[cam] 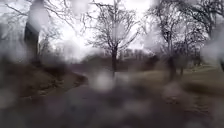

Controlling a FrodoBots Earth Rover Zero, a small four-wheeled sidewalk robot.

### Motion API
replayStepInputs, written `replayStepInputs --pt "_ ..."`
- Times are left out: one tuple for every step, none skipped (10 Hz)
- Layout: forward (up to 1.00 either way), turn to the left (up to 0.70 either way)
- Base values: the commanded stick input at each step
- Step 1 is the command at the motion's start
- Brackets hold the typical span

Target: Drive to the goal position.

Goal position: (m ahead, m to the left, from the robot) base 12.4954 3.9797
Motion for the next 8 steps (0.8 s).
replayStepInputs --pt "1.00 0.00" --pt "1.00 0.00" --pt "1.00 0.00" --pt "1.00 0.00" --pt "1.00 0.00" --pt "1.00 0.00" --pt "1.00 0.00" --pt "1.00 0.01"
